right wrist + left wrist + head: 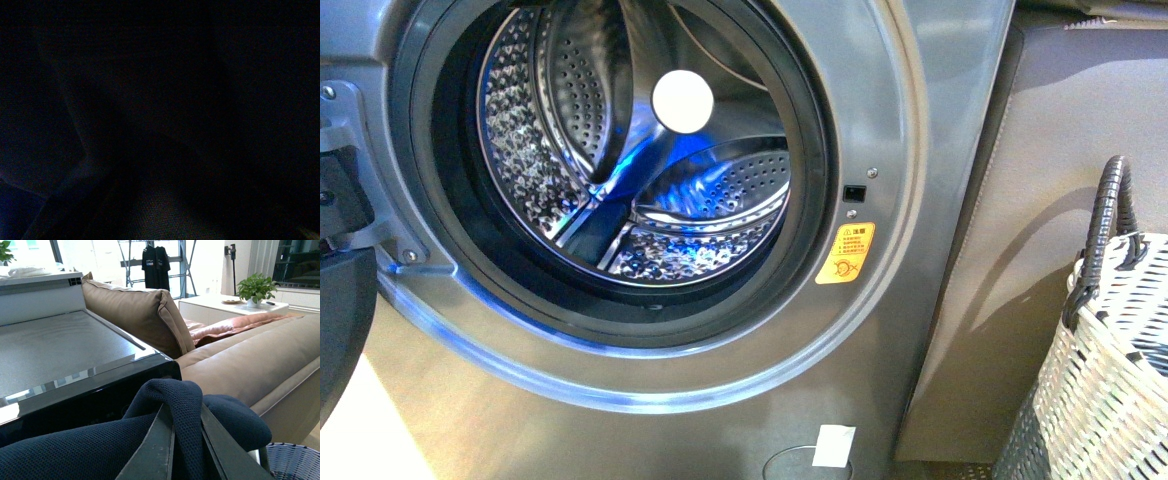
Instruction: Collect clothes from washing machine
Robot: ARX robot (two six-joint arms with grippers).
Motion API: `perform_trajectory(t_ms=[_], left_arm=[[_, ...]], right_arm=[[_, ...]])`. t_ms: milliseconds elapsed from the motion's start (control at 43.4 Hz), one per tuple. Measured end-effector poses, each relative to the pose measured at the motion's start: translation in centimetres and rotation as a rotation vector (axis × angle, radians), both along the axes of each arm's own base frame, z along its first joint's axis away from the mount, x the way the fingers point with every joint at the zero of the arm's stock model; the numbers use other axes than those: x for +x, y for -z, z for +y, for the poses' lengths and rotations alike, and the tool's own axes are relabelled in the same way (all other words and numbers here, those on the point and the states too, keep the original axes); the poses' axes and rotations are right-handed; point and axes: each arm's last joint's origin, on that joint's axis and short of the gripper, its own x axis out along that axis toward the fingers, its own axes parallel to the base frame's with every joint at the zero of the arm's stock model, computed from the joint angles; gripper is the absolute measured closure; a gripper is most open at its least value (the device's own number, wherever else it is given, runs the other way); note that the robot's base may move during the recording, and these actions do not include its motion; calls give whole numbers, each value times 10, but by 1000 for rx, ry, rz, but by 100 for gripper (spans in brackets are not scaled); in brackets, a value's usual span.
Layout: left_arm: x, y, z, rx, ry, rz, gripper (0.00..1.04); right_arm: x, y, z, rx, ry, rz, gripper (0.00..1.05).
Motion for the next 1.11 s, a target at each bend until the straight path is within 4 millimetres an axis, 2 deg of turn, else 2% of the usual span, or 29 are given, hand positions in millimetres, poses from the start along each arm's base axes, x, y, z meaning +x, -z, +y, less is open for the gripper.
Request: perform_trajectory(t_ms=[323, 369, 461, 645, 807, 853, 945, 1106], left_arm=[[0, 0, 0, 0, 1, 0, 97], [0, 0, 0, 1, 1, 0, 92], [0, 0, 0, 1, 5, -1, 76], [-2, -2, 1, -3, 13, -6, 42], [-3, -3, 3, -8, 13, -12, 10], [-3, -3, 2, -7, 14, -12, 5], [-3, -3, 2, -7, 14, -13, 7], [-3, -3, 2, -5, 13, -14, 6]], right_arm=[[2, -2, -11, 64, 18, 12, 82], [1, -3, -14, 75, 21, 11, 89], [-1, -6, -21, 95, 37, -2, 101], [-8, -21, -46, 154, 99, -43, 102], [-25, -42, -74, 210, 150, -116, 102], [-29, -47, -81, 219, 160, -136, 102], [-41, -56, -97, 241, 176, -175, 102], [-67, -74, -147, 274, 237, -246, 102]])
